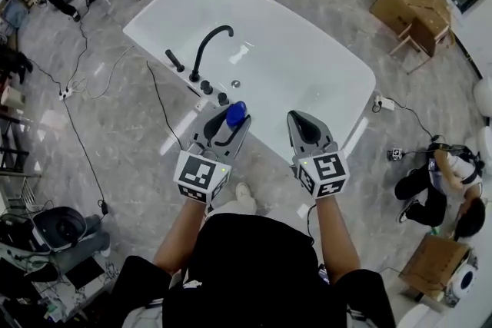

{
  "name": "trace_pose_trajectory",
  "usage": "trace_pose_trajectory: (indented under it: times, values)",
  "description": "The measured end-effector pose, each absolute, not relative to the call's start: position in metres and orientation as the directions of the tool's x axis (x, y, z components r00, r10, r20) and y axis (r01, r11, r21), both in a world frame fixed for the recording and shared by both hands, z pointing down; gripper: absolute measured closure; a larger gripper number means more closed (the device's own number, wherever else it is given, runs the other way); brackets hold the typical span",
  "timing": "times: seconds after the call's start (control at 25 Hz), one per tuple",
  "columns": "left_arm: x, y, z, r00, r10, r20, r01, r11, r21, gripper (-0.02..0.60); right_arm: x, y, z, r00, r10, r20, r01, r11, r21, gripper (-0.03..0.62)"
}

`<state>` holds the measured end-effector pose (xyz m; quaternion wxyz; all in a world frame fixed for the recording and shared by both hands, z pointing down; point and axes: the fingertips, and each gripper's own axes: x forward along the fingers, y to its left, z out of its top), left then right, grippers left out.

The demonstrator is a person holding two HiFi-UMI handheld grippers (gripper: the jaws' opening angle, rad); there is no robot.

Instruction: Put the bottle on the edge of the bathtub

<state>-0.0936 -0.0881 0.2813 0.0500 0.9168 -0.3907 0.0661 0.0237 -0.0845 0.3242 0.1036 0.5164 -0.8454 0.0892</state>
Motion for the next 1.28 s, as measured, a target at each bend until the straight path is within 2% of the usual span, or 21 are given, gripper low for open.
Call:
trace_pose_trajectory:
  times: [0.56, 1.28]
  values:
    - [-0.077, -0.128, 0.322, 0.718, -0.656, 0.233, -0.685, -0.725, 0.067, 0.42, 0.038, -0.115, 0.367, -0.418, -0.841, 0.344, -0.903, 0.427, -0.051, 0.572]
    - [-0.053, -0.146, 0.429, 0.674, -0.641, 0.368, -0.724, -0.673, 0.154, 0.42, 0.063, -0.131, 0.461, -0.484, -0.72, 0.497, -0.868, 0.468, -0.167, 0.572]
